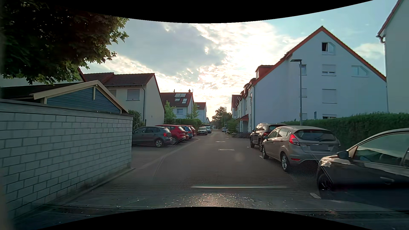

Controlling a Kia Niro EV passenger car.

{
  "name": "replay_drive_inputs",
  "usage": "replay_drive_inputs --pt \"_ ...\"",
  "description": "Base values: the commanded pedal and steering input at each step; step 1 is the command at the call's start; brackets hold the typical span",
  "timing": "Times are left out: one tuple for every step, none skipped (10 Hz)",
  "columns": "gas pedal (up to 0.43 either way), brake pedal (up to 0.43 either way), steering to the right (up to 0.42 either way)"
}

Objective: Follow the waypoints while adhering to traffic rules and regulations

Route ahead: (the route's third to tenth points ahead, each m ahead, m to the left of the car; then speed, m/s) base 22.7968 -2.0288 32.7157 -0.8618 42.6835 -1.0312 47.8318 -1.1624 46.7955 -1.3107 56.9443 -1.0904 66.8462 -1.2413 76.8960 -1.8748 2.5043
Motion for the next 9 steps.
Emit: replay_drive_inputs --pt "0.008 0.0 0.0" --pt "0.0 0.0 0.0" --pt "0.0 0.0 0.0" --pt "0.0 0.0 0.0" --pt "0.0 0.0 0.0" --pt "0.0 0.0 0.0" --pt "0.0 0.0 0.0" --pt "0.0 0.0 0.0" --pt "0.0 0.0 0.004"
